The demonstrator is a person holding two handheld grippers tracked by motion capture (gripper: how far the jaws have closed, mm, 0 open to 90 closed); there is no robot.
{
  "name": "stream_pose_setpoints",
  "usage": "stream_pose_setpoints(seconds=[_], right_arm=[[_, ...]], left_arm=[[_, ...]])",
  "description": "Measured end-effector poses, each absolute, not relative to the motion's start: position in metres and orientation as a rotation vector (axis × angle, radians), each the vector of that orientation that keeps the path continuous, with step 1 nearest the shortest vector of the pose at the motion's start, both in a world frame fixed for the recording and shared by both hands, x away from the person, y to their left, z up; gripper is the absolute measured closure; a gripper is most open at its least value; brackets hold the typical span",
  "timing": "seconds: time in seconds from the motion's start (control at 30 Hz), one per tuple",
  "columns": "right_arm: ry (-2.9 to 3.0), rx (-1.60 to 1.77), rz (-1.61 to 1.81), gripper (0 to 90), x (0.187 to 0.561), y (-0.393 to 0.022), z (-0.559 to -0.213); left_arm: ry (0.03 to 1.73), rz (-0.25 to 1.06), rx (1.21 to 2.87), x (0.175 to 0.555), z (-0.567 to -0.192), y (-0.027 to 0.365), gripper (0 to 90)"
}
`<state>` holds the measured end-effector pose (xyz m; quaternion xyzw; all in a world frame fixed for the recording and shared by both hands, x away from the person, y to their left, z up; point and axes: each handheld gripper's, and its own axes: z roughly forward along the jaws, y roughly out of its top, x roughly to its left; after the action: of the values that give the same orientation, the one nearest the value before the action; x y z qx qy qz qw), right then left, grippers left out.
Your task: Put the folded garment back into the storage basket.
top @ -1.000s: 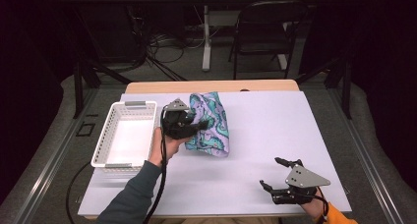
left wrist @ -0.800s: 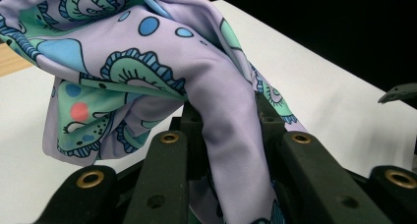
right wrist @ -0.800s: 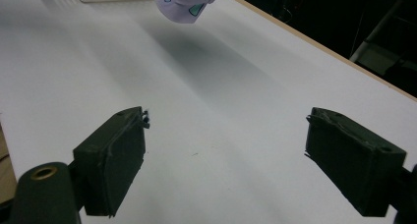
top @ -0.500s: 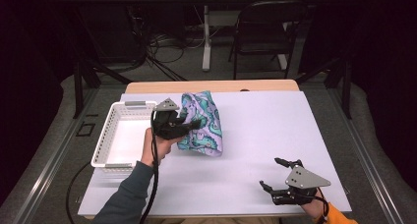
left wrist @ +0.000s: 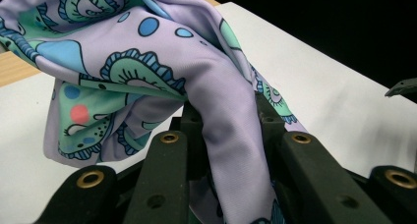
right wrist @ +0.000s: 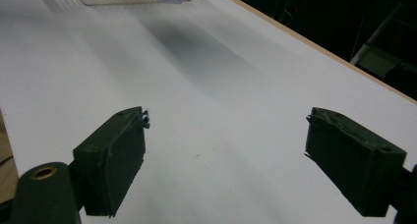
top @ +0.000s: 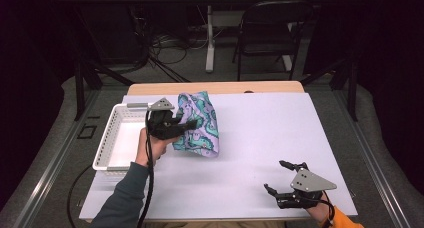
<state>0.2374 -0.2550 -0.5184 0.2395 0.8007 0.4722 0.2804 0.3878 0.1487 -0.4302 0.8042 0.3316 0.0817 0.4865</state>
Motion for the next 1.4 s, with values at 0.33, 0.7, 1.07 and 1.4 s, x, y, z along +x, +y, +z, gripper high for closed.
stream_pose_setpoints(seconds=[0.33,0.7,1.07,1.4], right_arm=[[2.148,0.643,1.265,14.6,0.237,-0.254,-0.519],[2.149,0.641,1.266,14.6,0.237,-0.254,-0.519],[2.15,0.64,1.266,14.6,0.237,-0.254,-0.519],[2.152,0.638,1.264,14.6,0.237,-0.254,-0.519]], left_arm=[[0.808,0.233,1.935,0.387,-0.418,0.169,73.8],[0.83,0.27,1.912,0.387,-0.41,0.189,73.8],[0.849,0.27,1.902,0.389,-0.407,0.204,73.7],[0.866,0.284,1.883,0.389,-0.403,0.222,73.7]])
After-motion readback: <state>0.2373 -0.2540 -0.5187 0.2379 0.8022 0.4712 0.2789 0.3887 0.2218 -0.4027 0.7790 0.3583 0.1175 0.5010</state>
